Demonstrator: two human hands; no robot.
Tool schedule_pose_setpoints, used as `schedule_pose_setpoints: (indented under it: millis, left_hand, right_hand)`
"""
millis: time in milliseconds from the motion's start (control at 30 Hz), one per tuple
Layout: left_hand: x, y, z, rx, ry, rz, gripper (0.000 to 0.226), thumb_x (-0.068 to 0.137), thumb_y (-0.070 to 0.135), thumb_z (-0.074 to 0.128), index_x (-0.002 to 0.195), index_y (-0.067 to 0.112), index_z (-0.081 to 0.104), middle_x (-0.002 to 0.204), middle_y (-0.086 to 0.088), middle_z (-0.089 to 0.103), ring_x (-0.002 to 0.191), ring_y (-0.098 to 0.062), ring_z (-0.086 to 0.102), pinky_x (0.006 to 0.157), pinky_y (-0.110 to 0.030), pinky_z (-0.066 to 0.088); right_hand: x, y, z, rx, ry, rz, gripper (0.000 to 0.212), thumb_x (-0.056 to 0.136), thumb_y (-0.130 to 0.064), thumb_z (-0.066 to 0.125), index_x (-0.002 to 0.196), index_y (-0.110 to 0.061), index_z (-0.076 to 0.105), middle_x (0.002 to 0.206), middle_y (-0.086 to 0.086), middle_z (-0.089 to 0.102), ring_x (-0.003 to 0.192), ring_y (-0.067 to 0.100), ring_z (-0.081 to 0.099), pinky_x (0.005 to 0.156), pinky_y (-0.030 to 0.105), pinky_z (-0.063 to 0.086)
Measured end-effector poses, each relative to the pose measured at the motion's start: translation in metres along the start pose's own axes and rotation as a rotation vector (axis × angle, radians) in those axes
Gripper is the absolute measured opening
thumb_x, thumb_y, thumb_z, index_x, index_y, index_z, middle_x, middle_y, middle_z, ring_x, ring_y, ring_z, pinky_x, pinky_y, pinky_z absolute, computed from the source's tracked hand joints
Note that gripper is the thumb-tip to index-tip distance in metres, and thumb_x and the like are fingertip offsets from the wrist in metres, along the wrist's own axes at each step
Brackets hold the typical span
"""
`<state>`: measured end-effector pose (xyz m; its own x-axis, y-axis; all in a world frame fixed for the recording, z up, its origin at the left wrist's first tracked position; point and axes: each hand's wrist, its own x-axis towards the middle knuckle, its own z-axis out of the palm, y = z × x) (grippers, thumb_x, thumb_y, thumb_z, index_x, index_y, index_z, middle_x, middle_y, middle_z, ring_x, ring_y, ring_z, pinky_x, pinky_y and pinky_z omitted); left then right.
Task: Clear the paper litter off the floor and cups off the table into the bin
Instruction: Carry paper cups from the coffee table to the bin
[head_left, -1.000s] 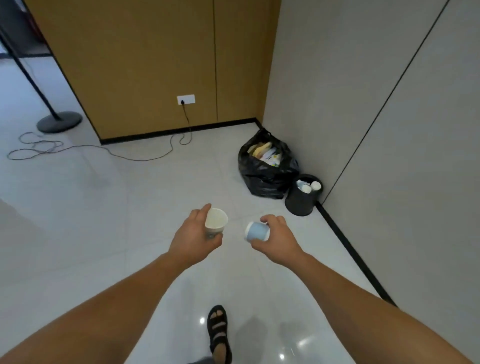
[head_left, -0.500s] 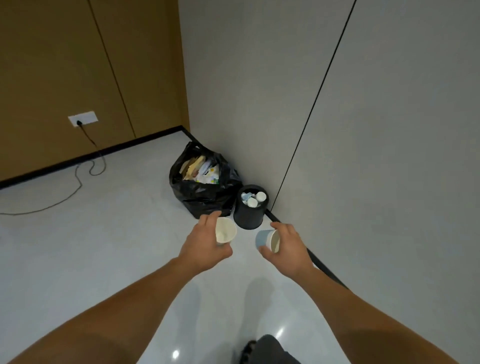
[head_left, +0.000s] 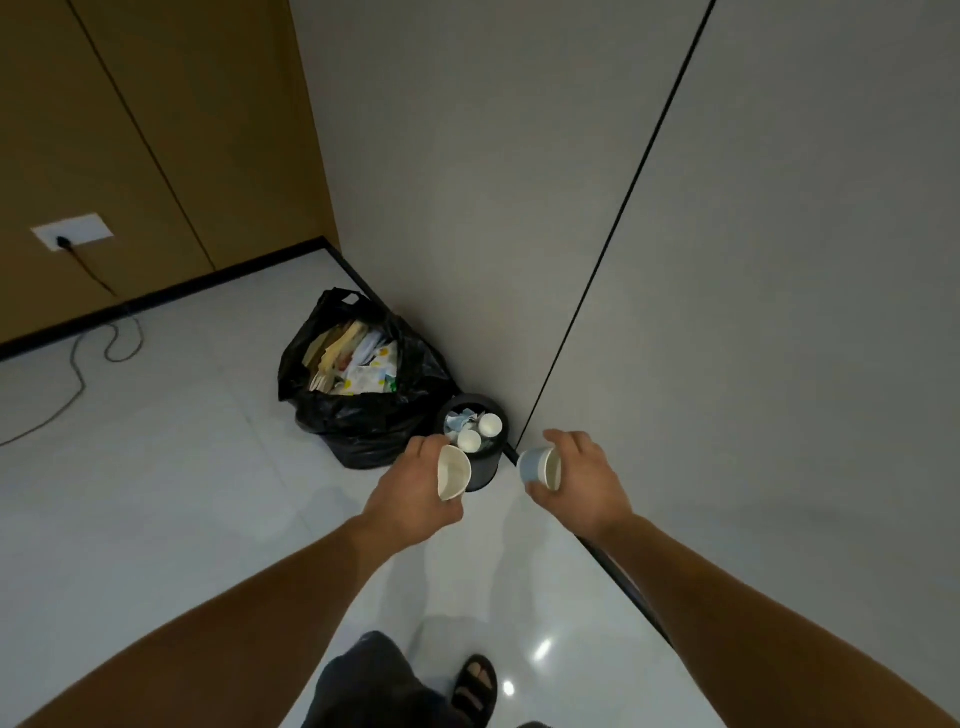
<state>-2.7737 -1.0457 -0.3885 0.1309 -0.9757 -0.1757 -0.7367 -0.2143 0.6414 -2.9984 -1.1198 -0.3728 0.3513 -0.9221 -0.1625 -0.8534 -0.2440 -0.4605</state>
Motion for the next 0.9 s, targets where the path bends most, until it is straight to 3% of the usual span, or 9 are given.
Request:
schedule_pose_setpoints:
  millis: [300, 467, 567, 733, 900]
  left_hand:
    - [0.149, -0.028, 0.034, -0.031, -0.086, -0.040, 0.084, 0.072, 0.034, 0.073, 0.145, 0.029, 0.030, 0.132, -0.001, 0.037, 0.117, -0.023, 0.046, 0.095, -0.035, 0.046]
    - [0.237, -0.060, 0.069, -0.083, -0.111, -0.115, 0.083, 0.072, 0.032, 0.073, 0.143, 0.027, 0.031, 0.133, -0.001, 0.036, 0.118, -0.021, 0.045, 0.092, -0.028, 0.042]
    - [0.285, -0.089, 0.111, -0.081, -0.109, -0.135, 0.081, 0.073, 0.025, 0.075, 0.142, 0.022, 0.033, 0.132, -0.003, 0.041, 0.117, -0.021, 0.048, 0.089, -0.023, 0.039]
    - [0.347, -0.138, 0.196, -0.099, -0.106, -0.233, 0.083, 0.075, 0.024, 0.078, 0.143, 0.022, 0.030, 0.136, -0.004, 0.041, 0.120, -0.022, 0.047, 0.095, -0.034, 0.048]
    - [0.390, -0.187, 0.292, -0.084, -0.061, -0.341, 0.084, 0.076, 0.022, 0.076, 0.145, 0.021, 0.028, 0.135, -0.004, 0.043, 0.121, -0.022, 0.045, 0.097, -0.032, 0.046]
  right_hand:
    - [0.154, 0.029, 0.011, -0.129, -0.118, -0.013, 0.072, 0.083, -0.043, 0.068, 0.144, -0.022, 0.036, 0.138, 0.004, 0.043, 0.120, 0.023, 0.043, 0.099, 0.033, 0.044]
    - [0.241, 0.051, 0.038, -0.159, -0.170, 0.017, 0.071, 0.081, -0.044, 0.070, 0.141, -0.024, 0.038, 0.134, 0.003, 0.045, 0.114, 0.021, 0.046, 0.094, 0.032, 0.047]
    - [0.297, 0.076, 0.072, -0.165, -0.191, 0.013, 0.071, 0.081, -0.043, 0.072, 0.140, -0.023, 0.039, 0.133, 0.004, 0.046, 0.114, 0.022, 0.047, 0.093, 0.033, 0.047]
    - [0.377, 0.136, 0.155, -0.144, -0.277, -0.019, 0.071, 0.082, -0.038, 0.072, 0.142, -0.021, 0.038, 0.133, 0.003, 0.045, 0.116, 0.022, 0.045, 0.094, 0.033, 0.044]
    - [0.432, 0.193, 0.249, -0.211, -0.350, -0.155, 0.070, 0.079, -0.031, 0.076, 0.139, -0.012, 0.045, 0.128, 0.010, 0.050, 0.111, 0.027, 0.049, 0.089, 0.036, 0.047]
